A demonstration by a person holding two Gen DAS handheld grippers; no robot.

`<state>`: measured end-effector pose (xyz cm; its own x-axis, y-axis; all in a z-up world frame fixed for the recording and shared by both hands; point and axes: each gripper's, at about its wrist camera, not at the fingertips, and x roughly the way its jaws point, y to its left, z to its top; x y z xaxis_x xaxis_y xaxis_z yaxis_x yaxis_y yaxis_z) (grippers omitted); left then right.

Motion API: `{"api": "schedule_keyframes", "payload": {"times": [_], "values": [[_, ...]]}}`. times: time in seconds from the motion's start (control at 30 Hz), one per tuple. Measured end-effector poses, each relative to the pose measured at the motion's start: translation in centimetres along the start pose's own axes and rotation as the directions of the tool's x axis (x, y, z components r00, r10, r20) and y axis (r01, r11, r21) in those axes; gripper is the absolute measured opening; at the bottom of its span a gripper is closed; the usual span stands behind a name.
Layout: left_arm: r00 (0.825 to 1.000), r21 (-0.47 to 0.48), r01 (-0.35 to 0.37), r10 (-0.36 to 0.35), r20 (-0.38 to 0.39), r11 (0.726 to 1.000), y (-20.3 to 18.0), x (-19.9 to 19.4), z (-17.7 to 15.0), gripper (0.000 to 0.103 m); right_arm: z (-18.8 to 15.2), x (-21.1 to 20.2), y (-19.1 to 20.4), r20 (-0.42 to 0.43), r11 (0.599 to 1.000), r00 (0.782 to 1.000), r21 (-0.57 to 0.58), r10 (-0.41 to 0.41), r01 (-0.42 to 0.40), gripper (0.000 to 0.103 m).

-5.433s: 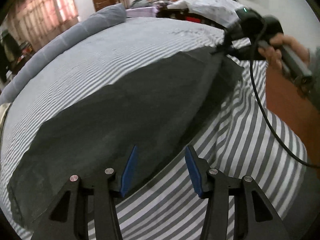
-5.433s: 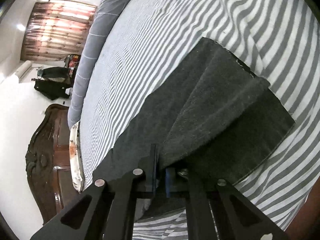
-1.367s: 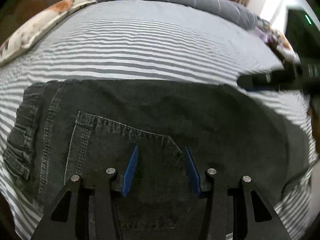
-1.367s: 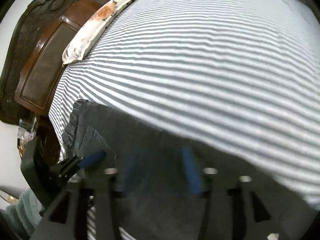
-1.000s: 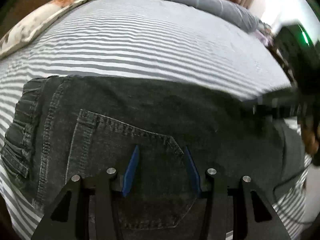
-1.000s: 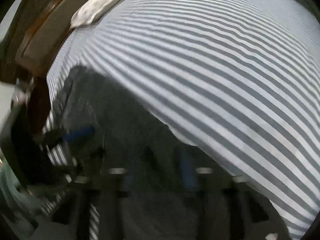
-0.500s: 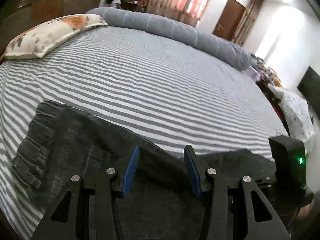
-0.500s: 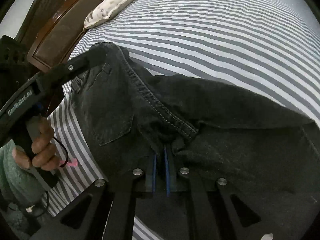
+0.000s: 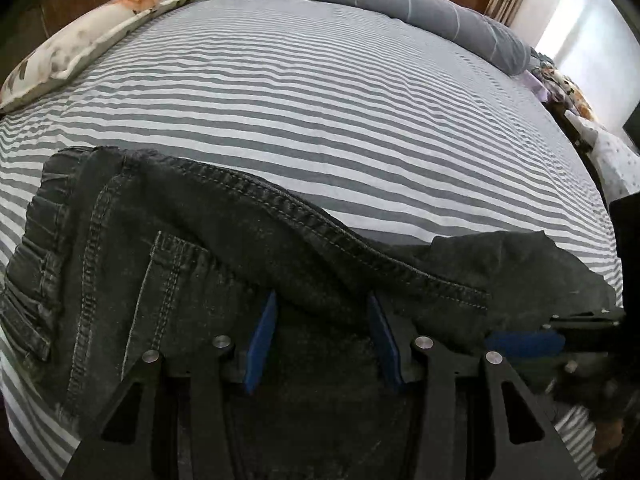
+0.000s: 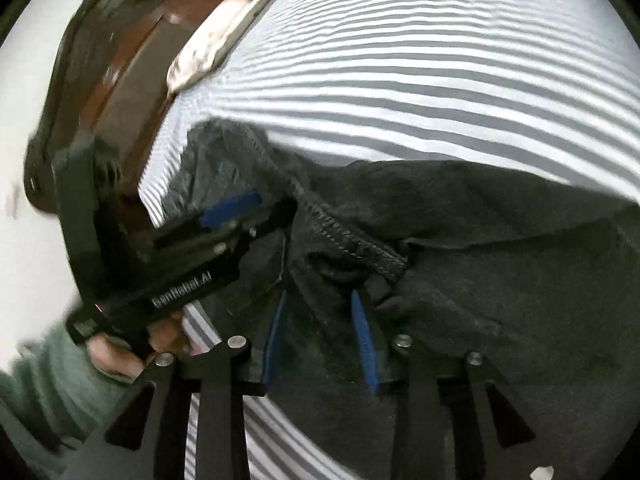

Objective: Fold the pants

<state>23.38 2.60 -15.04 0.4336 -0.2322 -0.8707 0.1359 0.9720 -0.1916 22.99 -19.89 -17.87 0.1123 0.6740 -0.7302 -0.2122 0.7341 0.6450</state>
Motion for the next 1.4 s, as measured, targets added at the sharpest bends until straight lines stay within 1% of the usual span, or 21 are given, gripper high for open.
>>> {"api": "schedule_keyframes", "payload": {"times": [0.1,0.17,0.2,0.23,0.33,0.43,0.53,0.57,0.63,0.67,0.7,0.83,0.87,0.93,1.0,1.07,1.13,1.2,1.23,1.3,1.4], "values": [[1.000,-0.005,0.006,-0.006,-0.001,1.000,0.1,0.0,0.2,0.048,0.1,-1.1,-1.7,0.042,0.996,0.999,0.086,0.029,-0.033,0.032],[1.000,-0.002,0.005,-0.005,0.001,1.000,-0.1,-0.4,-0.3,0.048,0.2,-1.6,-2.6,0.057,0.993,0.998,0.117,0.013,-0.020,0.034],[1.000,-0.002,0.005,-0.005,0.002,1.000,-0.3,-0.6,-0.4,0.048,0.3,-1.6,-2.9,0.053,0.992,0.999,0.123,-0.002,-0.005,0.037],[1.000,-0.003,0.005,-0.005,0.003,1.000,-0.3,-0.5,-0.4,0.048,0.4,-1.3,-3.3,0.042,0.991,0.999,0.134,0.000,-0.006,0.037],[1.000,-0.002,0.005,-0.005,0.004,1.000,-0.1,-0.6,-0.6,0.048,0.6,-0.6,-3.9,0.037,0.984,0.997,0.165,0.067,-0.072,0.040],[1.000,0.000,0.003,-0.003,0.005,1.000,-0.1,-0.7,-0.6,0.048,1.2,0.3,-4.5,0.044,0.971,0.991,0.197,0.129,-0.135,0.041],[1.000,-0.001,0.002,-0.002,0.007,1.000,-0.1,-0.6,-0.5,0.048,1.6,1.0,-4.4,0.055,0.964,0.985,0.206,0.163,-0.171,0.041],[1.000,0.000,0.003,-0.003,0.007,1.000,-0.1,-0.6,-0.6,0.048,1.7,0.8,-4.5,0.061,0.961,0.984,0.213,0.169,-0.178,0.039],[1.000,-0.001,0.006,-0.006,0.009,1.000,-0.1,-0.6,-0.5,0.048,1.7,0.5,-4.5,0.079,0.951,0.977,0.228,0.198,-0.211,0.030],[1.000,-0.005,0.009,-0.009,0.010,1.000,0.0,-0.6,-0.5,0.048,1.8,0.4,-4.5,0.086,0.947,0.974,0.231,0.207,-0.222,0.023],[1.000,-0.008,0.012,-0.012,0.010,1.000,0.1,-0.6,-0.5,0.048,1.8,0.0,-4.4,0.094,0.949,0.974,0.225,0.207,-0.223,0.019],[0.999,-0.047,0.037,-0.035,0.029,0.998,0.9,-1.2,-0.2,0.048,3.1,-1.8,-2.9,0.152,0.962,0.971,0.177,0.184,-0.210,0.017],[0.999,-0.059,0.036,-0.034,0.042,0.998,1.1,-1.5,-0.1,0.048,3.8,-2.6,-2.6,0.185,0.966,0.968,0.165,0.170,-0.201,0.016],[0.997,-0.065,0.007,-0.002,0.079,0.998,1.5,-2.1,0.0,0.048,5.6,-3.5,-2.4,0.218,0.969,0.964,0.161,0.151,-0.188,0.016],[0.994,-0.067,-0.002,0.009,0.108,0.998,1.7,-2.6,0.1,0.048,7.1,-4.0,-2.8,0.234,0.976,0.966,0.158,0.109,-0.149,0.016],[0.995,-0.066,-0.008,0.014,0.096,0.998,1.8,-2.4,0.1,0.048,9.1,-3.3,-3.5,0.215,0.983,0.975,0.165,0.049,-0.086,0.016],[0.997,-0.051,-0.032,0.036,0.066,0.998,1.7,-1.7,0.1,0.048,10.5,-1.8,-4.6,0.165,0.983,0.986,0.185,-0.022,-0.009,0.016],[0.997,-0.022,-0.062,0.063,0.054,0.998,1.4,-1.2,0.0,0.048,11.0,-1.3,-5.7,0.177,0.979,0.980,0.200,-0.085,0.049,0.016],[0.996,-0.012,-0.073,0.073,0.053,0.997,1.1,-1.1,-0.1,0.048,11.3,-1.3,-6.4,0.191,0.974,0.977,0.219,-0.098,0.055,0.016],[0.995,0.002,-0.088,0.088,0.053,0.996,1.0,-1.0,-0.1,0.048,11.6,-1.5,-7.6,0.201,0.964,0.976,0.263,-0.085,0.030,0.016],[0.995,-0.008,-0.079,0.079,0.054,0.997,1.2,-0.9,-0.2,0.048,11.5,-2.9,-6.6,0.221,0.973,0.969,0.225,-0.111,0.060,0.016]]}}
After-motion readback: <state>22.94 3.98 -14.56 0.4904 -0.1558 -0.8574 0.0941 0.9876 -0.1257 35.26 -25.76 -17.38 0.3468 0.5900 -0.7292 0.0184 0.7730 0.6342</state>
